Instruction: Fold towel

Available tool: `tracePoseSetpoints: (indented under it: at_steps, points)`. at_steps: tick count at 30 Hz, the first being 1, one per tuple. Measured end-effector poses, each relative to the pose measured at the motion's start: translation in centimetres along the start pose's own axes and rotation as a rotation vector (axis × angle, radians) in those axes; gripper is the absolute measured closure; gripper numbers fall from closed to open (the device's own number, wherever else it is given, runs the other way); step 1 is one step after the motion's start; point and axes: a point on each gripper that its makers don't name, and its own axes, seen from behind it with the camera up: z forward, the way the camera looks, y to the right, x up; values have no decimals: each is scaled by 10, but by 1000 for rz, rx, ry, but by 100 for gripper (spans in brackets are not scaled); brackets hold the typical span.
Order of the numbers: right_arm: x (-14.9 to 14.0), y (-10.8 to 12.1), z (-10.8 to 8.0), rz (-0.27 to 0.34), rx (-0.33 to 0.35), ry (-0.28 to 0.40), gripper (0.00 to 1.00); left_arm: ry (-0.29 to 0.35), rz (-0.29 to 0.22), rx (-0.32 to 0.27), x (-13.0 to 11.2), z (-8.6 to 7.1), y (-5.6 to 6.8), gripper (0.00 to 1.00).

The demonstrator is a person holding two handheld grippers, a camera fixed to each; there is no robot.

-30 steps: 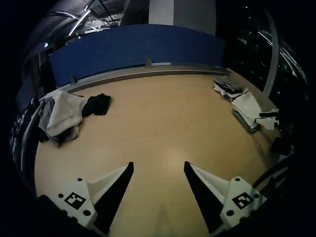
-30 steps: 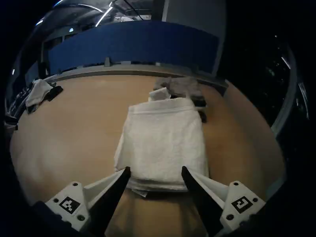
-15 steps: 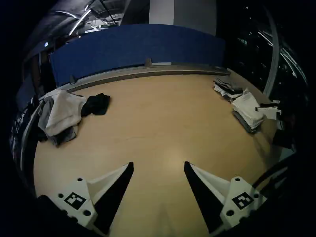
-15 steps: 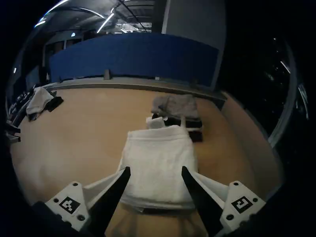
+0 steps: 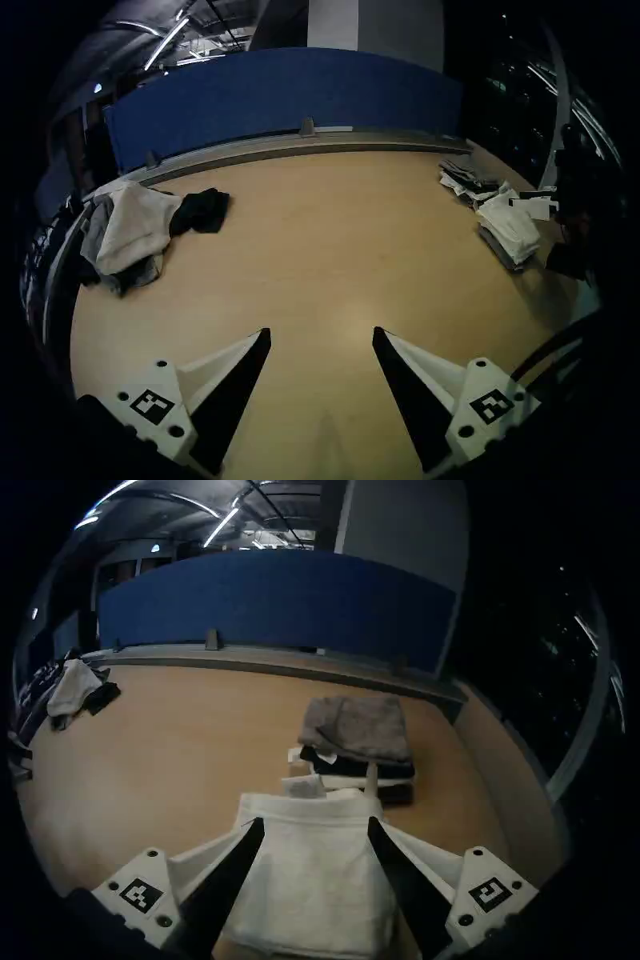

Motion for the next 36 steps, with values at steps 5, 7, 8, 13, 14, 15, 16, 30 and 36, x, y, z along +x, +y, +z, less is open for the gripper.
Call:
tracePoseSetpoints:
  at_steps: [5,7,8,13,14,15,16,30,36]
  points:
    - [3,-1,14,-7,11,-9,0,-4,-7,12,-1,0,-4,6]
    - [0,-1,20,-4,14,-20,0,-6,-11,17,-2,0,-6,6]
    - [-3,0,24,-1,16,-27,0,-7,-13,20,-2,0,-7,6]
    - [-16,3,38,22,24,-62,0,-13,-21,29,-4,-1,-12,6]
    - [-19,4,41,28,26,-70,0,-14,-22,31,-5,-1,-13,6]
    - [-22,4,43,34,27,-77,0,-15,-23,33,-5,-1,-14,6]
    - [-25,5,45,39,29,-83,0,-16,-23,34,-6,0,-14,6]
    - [7,1,15,67,47,-14,0,-4,-29,37,-3,-2,-18,6]
    - [24,-4,-23,59,43,45,0,14,-35,31,0,-5,-19,6]
